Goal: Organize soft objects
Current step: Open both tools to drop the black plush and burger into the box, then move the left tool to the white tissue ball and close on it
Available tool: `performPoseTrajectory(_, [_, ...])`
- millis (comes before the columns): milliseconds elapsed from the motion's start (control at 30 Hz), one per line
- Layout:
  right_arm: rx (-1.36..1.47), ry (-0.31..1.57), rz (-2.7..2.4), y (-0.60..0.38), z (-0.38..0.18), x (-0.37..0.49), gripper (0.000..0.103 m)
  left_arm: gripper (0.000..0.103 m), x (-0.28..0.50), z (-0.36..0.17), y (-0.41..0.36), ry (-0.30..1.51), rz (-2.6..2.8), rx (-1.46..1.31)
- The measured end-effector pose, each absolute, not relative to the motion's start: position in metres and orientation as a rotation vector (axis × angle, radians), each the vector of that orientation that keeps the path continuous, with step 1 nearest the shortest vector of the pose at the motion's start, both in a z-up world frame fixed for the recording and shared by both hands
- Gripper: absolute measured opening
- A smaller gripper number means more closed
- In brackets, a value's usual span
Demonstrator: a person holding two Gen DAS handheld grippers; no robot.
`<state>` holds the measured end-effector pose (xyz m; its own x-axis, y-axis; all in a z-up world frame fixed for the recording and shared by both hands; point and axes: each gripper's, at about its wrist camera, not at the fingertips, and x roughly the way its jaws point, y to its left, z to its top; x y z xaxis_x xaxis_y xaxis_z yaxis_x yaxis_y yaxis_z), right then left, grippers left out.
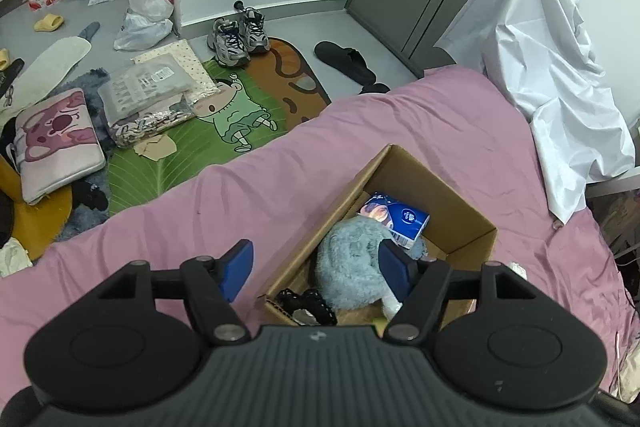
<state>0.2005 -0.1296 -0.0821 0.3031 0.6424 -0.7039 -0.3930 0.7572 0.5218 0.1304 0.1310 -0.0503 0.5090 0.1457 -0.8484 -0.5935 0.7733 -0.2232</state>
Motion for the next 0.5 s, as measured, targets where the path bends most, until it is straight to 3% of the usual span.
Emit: performPoseTrajectory(500, [0.355, 1.034, 0.562, -0.184, -0.077, 0.226, 0.068, 0.076, 0.15, -0.045, 0.091, 0.939, 0.431, -0.454])
